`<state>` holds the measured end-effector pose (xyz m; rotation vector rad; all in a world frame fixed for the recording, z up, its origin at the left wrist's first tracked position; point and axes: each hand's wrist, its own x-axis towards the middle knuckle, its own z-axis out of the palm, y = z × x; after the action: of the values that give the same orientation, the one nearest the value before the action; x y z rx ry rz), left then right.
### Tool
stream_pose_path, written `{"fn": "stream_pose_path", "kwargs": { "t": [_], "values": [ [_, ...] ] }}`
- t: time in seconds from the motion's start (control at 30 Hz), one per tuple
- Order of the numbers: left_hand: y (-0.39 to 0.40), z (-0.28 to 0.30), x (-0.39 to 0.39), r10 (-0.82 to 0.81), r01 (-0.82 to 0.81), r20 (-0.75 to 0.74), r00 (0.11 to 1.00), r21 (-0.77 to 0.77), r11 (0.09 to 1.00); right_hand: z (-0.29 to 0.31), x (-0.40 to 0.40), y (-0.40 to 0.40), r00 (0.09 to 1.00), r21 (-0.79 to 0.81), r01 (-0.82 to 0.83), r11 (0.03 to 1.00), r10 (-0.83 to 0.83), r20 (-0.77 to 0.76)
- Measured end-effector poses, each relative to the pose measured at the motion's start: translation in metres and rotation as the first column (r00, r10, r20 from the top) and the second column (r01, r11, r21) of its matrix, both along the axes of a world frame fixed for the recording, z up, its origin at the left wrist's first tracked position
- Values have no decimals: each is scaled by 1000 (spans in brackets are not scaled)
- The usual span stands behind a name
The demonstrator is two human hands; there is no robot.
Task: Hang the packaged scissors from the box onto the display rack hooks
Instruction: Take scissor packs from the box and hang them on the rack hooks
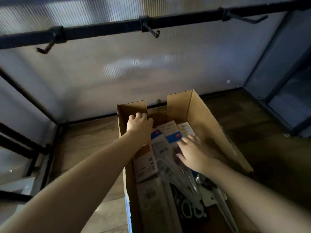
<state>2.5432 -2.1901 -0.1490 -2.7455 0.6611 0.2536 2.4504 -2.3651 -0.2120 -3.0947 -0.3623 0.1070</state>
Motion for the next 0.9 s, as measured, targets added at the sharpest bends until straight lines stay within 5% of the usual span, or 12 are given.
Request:
{"fn": "stream_pose_path", "kwargs": {
  "t": [0.3,0.7,0.9],
  "values": [
    [-23,-62,2,406,-450,-284,869,-110,886,-24,18,13,998,-24,8,1000,-9,-64],
    [-11,-58,3,499,-582,-401,768,-114,805,-41,14,-1,966,31,215,976,-207,-156],
    [-2,-42,-4,469,-544,-364,805,-138,827,-54,26,45,908,235,395,888,-338,-248]
  ]
}}
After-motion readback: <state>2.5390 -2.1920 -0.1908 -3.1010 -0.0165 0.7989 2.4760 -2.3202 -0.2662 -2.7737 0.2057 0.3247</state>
